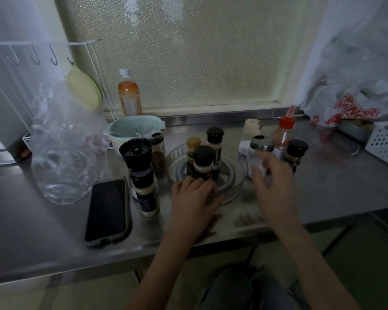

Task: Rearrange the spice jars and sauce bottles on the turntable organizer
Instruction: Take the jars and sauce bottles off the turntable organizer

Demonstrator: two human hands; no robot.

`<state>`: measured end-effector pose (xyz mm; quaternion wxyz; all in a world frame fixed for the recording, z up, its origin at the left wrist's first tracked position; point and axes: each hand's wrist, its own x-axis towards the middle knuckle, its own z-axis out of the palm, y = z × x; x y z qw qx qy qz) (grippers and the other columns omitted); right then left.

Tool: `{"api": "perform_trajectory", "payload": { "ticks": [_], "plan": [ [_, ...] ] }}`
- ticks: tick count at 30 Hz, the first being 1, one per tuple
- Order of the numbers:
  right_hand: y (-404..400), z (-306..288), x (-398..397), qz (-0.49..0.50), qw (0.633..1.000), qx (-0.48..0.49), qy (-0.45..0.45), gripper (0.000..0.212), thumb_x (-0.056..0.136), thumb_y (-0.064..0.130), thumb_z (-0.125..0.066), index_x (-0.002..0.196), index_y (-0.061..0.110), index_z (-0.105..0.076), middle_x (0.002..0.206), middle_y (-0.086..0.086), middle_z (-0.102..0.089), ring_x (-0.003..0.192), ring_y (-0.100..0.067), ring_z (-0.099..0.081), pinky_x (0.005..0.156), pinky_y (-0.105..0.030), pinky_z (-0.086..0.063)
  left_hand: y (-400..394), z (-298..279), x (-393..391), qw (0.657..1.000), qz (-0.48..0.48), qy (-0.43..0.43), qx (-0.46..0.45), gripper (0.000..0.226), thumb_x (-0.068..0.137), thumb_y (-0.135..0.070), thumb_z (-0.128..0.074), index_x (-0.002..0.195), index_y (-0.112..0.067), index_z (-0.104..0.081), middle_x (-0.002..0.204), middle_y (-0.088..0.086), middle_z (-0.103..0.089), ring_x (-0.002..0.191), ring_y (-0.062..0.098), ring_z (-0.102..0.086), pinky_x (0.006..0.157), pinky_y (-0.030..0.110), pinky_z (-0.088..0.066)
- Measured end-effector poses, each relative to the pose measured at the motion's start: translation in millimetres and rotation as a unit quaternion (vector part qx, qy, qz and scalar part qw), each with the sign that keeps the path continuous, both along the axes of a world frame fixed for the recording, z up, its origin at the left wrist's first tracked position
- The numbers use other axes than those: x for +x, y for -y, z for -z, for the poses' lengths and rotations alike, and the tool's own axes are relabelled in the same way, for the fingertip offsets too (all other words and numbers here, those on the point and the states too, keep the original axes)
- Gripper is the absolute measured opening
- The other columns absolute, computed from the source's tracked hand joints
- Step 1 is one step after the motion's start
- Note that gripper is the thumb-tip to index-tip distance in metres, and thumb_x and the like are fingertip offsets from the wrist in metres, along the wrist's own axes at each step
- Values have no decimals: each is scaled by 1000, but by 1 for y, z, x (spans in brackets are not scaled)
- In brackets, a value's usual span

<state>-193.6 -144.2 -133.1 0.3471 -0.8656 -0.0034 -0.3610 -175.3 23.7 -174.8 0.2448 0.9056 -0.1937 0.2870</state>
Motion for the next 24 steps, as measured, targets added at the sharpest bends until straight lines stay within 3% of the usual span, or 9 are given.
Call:
{"api": "perform_trajectory", "payload": {
  "ticks": [2, 5, 9, 13, 15, 20, 22, 24],
  "plan": [
    [19, -20, 20, 45, 999, -18, 15, 34, 90, 29, -49, 124, 22, -51, 107, -3, -60, 90, -20, -56, 73, -31, -46, 0, 0, 0, 1000, -2, -7, -12, 21, 74, -33, -75, 75, -22, -58, 75, -3, -62, 79, 23, -57, 75, 37, -39],
    [36, -30, 48, 99, 988, -67, -99, 45, 90, 32, -53, 132, 26, -40, 125, -11, -55, 98, -29, -59, 77, -39, -49, 0, -1, -2, 1000, -3, -4, -7, 20, 76, -31, -67, 73, -21, -50, 74, -3, -57, 77, 23, -53, 75, 38, -39],
    [35, -16, 60, 67, 976, -80, -190, 47, 88, 45, -51, 129, 26, -39, 122, -14, -54, 98, -32, -59, 82, -45, -50, -1, -2, -2, 999, -16, -16, -23, 20, 74, -39, -55, 70, -21, -48, 72, -4, -53, 77, 21, -49, 74, 38, -40],
    [37, -13, 58, 72, 984, -59, -152, 45, 82, 47, -57, 118, 24, -42, 116, -9, -57, 98, -29, -59, 80, -42, -48, -2, -1, 1, 998, -50, -19, -31, 39, 71, -51, -69, 67, -23, -42, 72, -7, -41, 76, 16, -39, 71, 31, -29],
    [34, -14, 53, 72, 990, -41, -111, 45, 80, 43, -60, 117, 24, -44, 117, -7, -57, 97, -27, -59, 78, -39, -48, -2, -1, 3, 997, -60, -21, -38, 43, 70, -53, -70, 66, -23, -41, 72, -6, -42, 77, 19, -43, 71, 31, -29],
    [16, -24, 28, 56, 993, 55, 88, 56, 79, 42, -62, 129, 26, -44, 131, -1, -53, 115, -13, -49, 84, -27, -42, 0, 0, 1, 997, -63, 11, -38, 33, 71, -45, -66, 69, -18, -48, 76, 1, -48, 80, 27, -49, 75, 39, -38],
    [5, -26, 22, 21, 992, 58, 106, 57, 79, 41, -62, 131, 28, -42, 131, 1, -52, 114, -9, -50, 86, -24, -43, 2, 1, 0, 998, -53, 17, -29, 25, 71, -40, -64, 71, -18, -52, 79, 2, -51, 84, 27, -49, 79, 42, -39],
    [-10, -25, 22, -22, 997, 41, 67, 58, 80, 42, -62, 133, 29, -41, 129, 3, -52, 111, -7, -51, 89, -25, -45, 3, 2, 0, 999, -44, 23, -22, 19, 70, -34, -66, 75, -18, -56, 82, 1, -54, 86, 26, -48, 80, 44, -40]
  ]
}}
